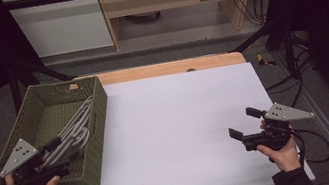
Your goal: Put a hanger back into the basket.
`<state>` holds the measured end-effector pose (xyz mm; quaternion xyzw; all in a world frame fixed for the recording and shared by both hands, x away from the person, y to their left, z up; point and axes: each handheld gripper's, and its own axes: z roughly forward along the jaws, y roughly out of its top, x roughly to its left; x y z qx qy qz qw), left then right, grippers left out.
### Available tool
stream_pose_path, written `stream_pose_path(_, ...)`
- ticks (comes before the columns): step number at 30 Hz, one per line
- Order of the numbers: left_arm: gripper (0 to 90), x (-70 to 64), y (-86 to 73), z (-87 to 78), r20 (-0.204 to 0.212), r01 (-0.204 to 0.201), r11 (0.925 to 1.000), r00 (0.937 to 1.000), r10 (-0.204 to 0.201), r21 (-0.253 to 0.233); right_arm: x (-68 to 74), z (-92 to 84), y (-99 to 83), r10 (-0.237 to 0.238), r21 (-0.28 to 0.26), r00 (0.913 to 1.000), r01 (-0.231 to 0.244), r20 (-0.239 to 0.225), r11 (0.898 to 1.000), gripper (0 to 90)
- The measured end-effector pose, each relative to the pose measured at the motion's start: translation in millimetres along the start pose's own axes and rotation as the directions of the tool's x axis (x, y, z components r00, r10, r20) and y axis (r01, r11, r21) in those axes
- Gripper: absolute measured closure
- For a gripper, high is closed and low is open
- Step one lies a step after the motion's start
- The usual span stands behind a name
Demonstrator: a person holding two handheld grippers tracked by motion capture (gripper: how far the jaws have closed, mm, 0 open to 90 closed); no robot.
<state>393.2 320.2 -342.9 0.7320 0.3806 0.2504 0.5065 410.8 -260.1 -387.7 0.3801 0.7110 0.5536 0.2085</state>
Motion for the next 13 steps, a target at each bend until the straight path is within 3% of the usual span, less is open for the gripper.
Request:
stream_pose_path(7,20.7,-23.2,-4.4,14.6,0.066,-0.014,0.9993,0.9977,0.016,-0.035,-2.0,-3.3,-0.5,0.001,-0.009,1.0,-0.001,0.006,1.0,2.9)
stream_pose_path(13,19.0,-33.3,-10.3,23.4,0.096,-0.028,0.9995,0.995,0.03,-0.015,-2.8,-6.7,0.4,0.004,-0.021,0.9999,-0.004,0.015,1.0,2.4)
